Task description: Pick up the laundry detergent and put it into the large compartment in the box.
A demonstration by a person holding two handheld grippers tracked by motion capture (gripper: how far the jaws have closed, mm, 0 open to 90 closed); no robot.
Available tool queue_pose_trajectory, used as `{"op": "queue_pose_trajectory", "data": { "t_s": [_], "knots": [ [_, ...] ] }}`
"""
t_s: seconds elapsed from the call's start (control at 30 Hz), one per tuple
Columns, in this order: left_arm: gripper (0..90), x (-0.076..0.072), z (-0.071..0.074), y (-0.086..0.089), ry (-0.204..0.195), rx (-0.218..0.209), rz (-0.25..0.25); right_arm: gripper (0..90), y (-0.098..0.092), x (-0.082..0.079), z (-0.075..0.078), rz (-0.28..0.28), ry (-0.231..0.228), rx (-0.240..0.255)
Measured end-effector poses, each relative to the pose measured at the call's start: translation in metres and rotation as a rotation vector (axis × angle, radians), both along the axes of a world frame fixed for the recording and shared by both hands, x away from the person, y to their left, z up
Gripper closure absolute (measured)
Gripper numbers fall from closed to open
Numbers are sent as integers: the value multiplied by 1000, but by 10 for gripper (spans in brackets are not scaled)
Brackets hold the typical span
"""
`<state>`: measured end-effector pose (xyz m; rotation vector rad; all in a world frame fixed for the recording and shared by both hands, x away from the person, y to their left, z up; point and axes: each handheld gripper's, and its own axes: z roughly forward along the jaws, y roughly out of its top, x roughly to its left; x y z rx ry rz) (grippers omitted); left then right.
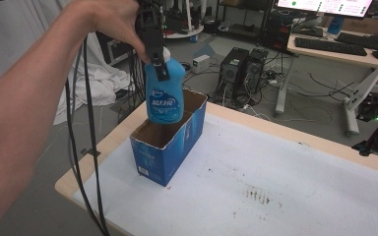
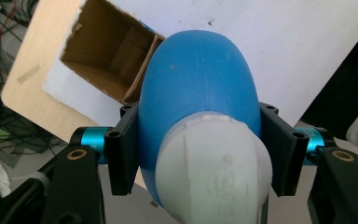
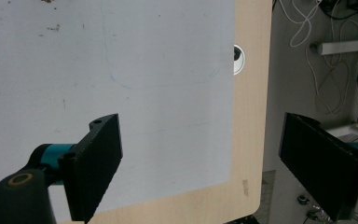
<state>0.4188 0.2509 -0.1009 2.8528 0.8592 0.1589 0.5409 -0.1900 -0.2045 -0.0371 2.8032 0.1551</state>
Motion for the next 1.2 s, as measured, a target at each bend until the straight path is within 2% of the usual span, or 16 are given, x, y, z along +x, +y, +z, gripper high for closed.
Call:
{"op": "queue_pose_trajectory", "data": {
  "t_s": [0.4, 0.7, 0.83, 0.97, 1.03, 1.07, 1.2],
  "knots": [
    [384, 7, -37, 12, 29, -38, 61, 125, -1, -1, -3, 0, 3, -4],
    [383, 14, -76, 11, 59, -30, 93, 125, 1, -2, -5, 9, 4, -12],
    [383, 17, -91, 12, 69, -40, 114, 125, 1, -1, -6, 11, 5, -13],
    [384, 18, -108, 14, 87, -46, 119, 125, 1, -1, -8, 10, 8, -16],
    [383, 18, -111, 14, 89, -46, 122, 125, 1, -1, -9, 9, 8, -17],
    [383, 19, -120, 15, 98, -49, 132, 125, 1, -1, -9, 9, 9, -18],
    [383, 20, -134, 14, 107, -48, 131, 125, 2, 0, -11, 7, 13, -24]
  ]
}}
